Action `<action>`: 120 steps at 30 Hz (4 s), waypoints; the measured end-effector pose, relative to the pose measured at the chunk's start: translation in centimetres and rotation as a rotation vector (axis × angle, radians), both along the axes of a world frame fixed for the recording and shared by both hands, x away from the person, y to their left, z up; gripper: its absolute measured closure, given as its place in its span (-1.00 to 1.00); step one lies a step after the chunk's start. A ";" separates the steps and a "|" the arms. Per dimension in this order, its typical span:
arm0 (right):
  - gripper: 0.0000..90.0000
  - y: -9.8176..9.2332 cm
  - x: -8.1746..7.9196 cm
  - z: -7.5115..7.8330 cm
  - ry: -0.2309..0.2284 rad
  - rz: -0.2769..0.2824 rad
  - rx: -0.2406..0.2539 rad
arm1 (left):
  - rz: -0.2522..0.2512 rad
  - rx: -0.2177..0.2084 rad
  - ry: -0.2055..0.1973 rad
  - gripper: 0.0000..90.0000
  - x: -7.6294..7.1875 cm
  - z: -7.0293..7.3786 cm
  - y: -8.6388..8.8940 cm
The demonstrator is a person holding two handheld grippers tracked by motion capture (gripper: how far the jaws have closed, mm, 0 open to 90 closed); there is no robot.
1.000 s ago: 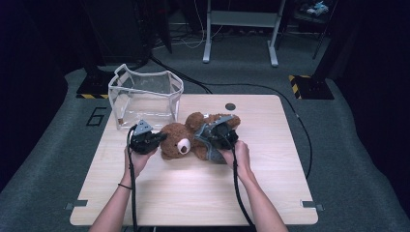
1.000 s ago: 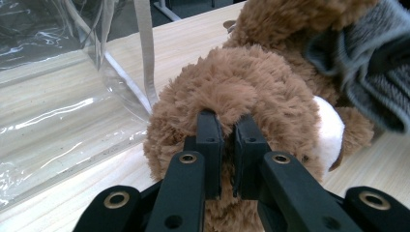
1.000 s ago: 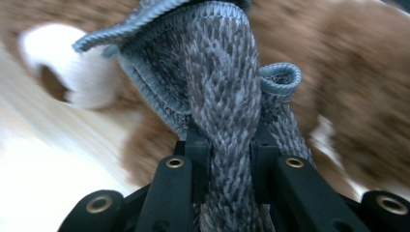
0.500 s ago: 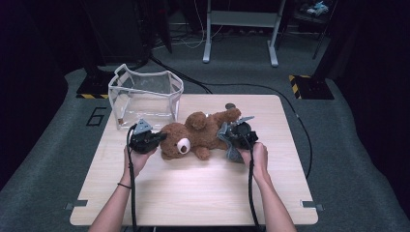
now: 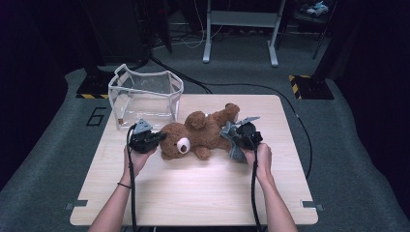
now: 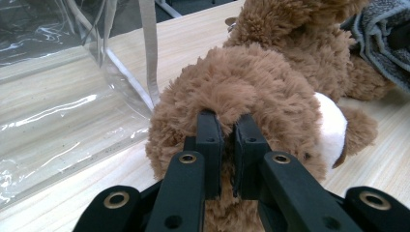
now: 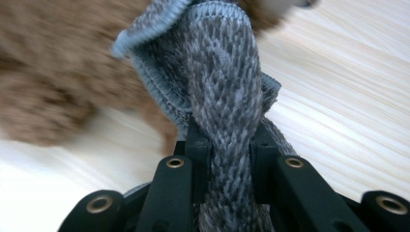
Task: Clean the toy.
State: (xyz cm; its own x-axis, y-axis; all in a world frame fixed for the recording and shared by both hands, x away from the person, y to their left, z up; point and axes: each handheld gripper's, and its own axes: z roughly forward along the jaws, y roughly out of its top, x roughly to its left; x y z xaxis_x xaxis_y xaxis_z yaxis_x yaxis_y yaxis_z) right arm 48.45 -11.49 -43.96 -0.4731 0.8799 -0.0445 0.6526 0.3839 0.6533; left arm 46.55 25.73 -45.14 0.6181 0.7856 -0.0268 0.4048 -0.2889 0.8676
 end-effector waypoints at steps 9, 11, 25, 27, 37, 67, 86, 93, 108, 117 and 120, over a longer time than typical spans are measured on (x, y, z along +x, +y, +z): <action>0.69 6.4 -1.8 1.4 -0.056 0.195 0.073 | 0.008 -0.003 -0.002 0.86 0.1 -0.1 0.0; 0.69 8.1 -2.2 1.5 -0.060 0.246 0.080 | 0.010 -0.001 0.001 0.86 0.1 0.0 0.0; 0.68 16.2 -4.6 -0.7 -0.040 0.464 0.058 | 0.004 -0.021 0.026 0.86 0.6 0.0 0.3; 0.68 16.5 -4.5 -1.3 -0.030 0.477 0.036 | -0.002 -0.019 0.029 0.86 0.6 0.0 0.3; 0.69 14.4 -4.0 -1.1 -0.035 0.420 -0.011 | -0.009 -0.013 0.027 0.86 0.8 0.0 0.4; 0.69 -0.5 -0.6 0.7 -0.079 0.048 -0.001 | -0.017 0.003 0.026 0.86 1.2 -0.1 0.6; 0.72 1.0 3.8 -1.5 0.033 0.027 -0.090 | -0.029 0.008 0.031 0.86 1.5 0.0 0.6; 0.75 0.0 4.0 -2.3 0.096 -0.003 -0.043 | -0.038 0.015 0.032 0.86 1.5 0.1 0.4; 0.75 -0.4 2.7 -2.2 0.100 0.003 0.007 | 0.026 0.056 0.015 0.18 1.0 0.7 0.1; 0.74 -0.4 2.8 -2.2 0.097 -0.003 0.009 | 0.029 0.107 -0.059 -0.40 -1.3 2.6 -2.9; 0.74 -0.4 2.8 -2.2 0.094 -0.003 0.020 | 0.010 0.123 -0.074 -0.51 -1.9 2.6 -4.1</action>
